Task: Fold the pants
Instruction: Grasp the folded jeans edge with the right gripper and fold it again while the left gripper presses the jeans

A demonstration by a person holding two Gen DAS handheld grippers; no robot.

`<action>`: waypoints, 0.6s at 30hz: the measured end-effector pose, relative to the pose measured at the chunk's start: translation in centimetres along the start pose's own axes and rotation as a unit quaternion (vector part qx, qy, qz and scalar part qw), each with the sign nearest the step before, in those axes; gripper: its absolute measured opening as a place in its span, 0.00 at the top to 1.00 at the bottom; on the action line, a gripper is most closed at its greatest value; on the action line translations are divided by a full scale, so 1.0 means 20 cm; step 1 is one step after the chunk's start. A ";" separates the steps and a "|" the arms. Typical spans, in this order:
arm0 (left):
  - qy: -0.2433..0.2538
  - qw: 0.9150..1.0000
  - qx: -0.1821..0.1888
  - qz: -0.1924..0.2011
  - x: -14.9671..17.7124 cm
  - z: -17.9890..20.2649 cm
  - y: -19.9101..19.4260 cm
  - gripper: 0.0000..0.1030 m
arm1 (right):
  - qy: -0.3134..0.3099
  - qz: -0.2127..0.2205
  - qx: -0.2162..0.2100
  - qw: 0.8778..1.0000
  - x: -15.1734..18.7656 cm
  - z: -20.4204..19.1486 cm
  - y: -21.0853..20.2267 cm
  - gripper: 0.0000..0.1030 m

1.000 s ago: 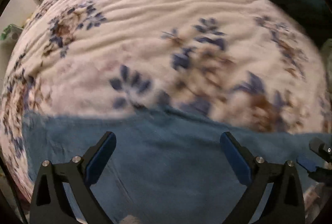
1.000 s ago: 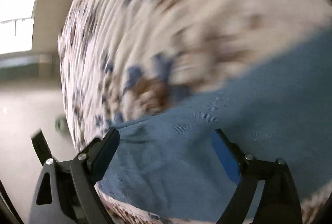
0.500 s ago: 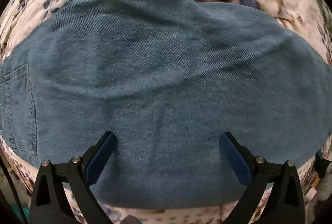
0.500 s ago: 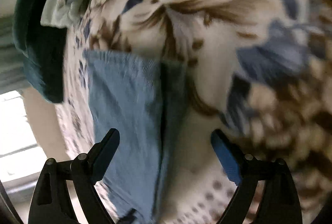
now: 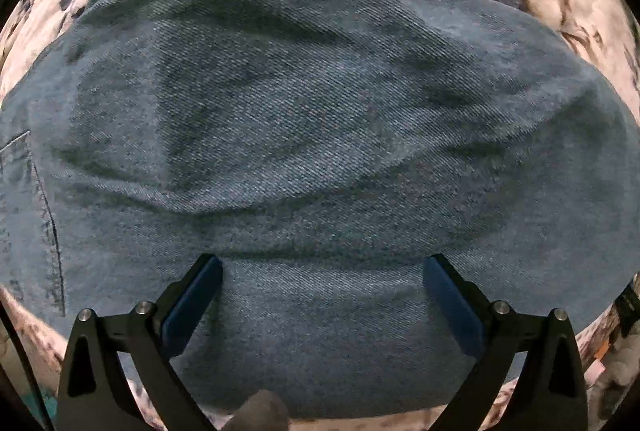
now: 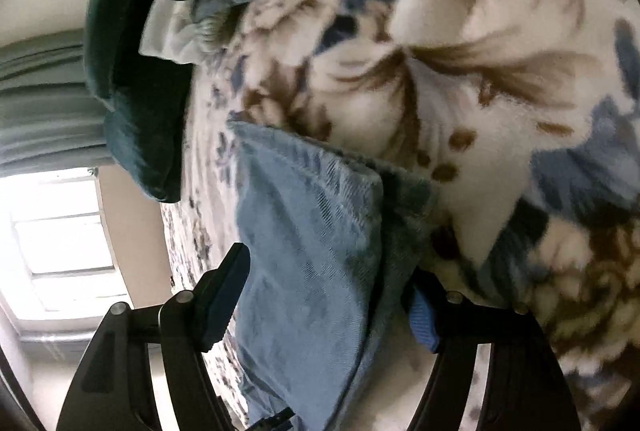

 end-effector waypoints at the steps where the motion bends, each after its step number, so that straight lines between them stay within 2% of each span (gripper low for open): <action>1: -0.003 1.000 -0.002 0.005 0.03 0.02 -0.03 0.00 | 0.005 0.002 -0.001 1.000 -0.02 0.01 0.01 0.29; 2: -0.003 1.000 -0.005 0.014 0.02 0.02 -0.05 0.00 | 0.004 0.008 0.004 1.000 -0.03 0.00 0.02 0.43; 3: 0.004 1.000 -0.009 0.026 0.02 0.04 -0.08 0.00 | -0.005 0.015 -0.001 1.000 -0.03 -0.05 0.01 0.77; 4: 0.011 0.999 -0.014 0.032 0.02 0.06 -0.10 0.00 | -0.032 0.013 -0.005 0.999 -0.02 -0.13 0.00 0.84; 6: 0.022 0.999 -0.024 0.040 0.02 0.09 -0.11 0.00 | -0.086 0.012 -0.001 0.996 0.01 -0.28 -0.01 0.84; 7: 0.023 0.999 -0.025 0.040 0.02 0.10 -0.10 0.00 | -0.089 -0.002 -0.004 0.996 0.01 -0.30 0.03 0.84; 10: 0.017 0.999 -0.026 0.035 0.02 0.12 -0.09 0.00 | -0.043 -0.049 0.031 0.997 -0.04 -0.20 0.19 0.78; 12: 0.011 0.999 -0.023 0.035 0.01 0.12 -0.08 0.00 | -0.007 -0.070 0.033 0.997 -0.07 -0.11 0.28 0.74; 14: 0.008 0.999 -0.024 0.035 0.00 0.11 -0.08 0.00 | -0.004 -0.055 0.025 0.998 -0.07 -0.07 0.30 0.78; 16: 0.012 0.999 -0.028 0.040 0.01 0.12 -0.08 0.00 | -0.032 -0.038 0.041 0.998 -0.05 -0.11 0.29 0.92; 17: 0.014 0.999 -0.028 0.042 0.03 0.12 -0.08 0.00 | -0.039 -0.025 0.048 0.998 -0.04 -0.13 0.26 0.95; 18: 0.016 0.999 -0.025 0.043 0.04 0.13 -0.07 0.00 | -0.018 -0.003 0.038 0.999 -0.05 -0.12 0.21 0.95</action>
Point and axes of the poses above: each gripper's, at about its wrist camera, not at the fingertips, and y roughly the way its jaws point, z to its right, x to its underside, the point moved 3 cm from there along y, roughly the way its jaws point
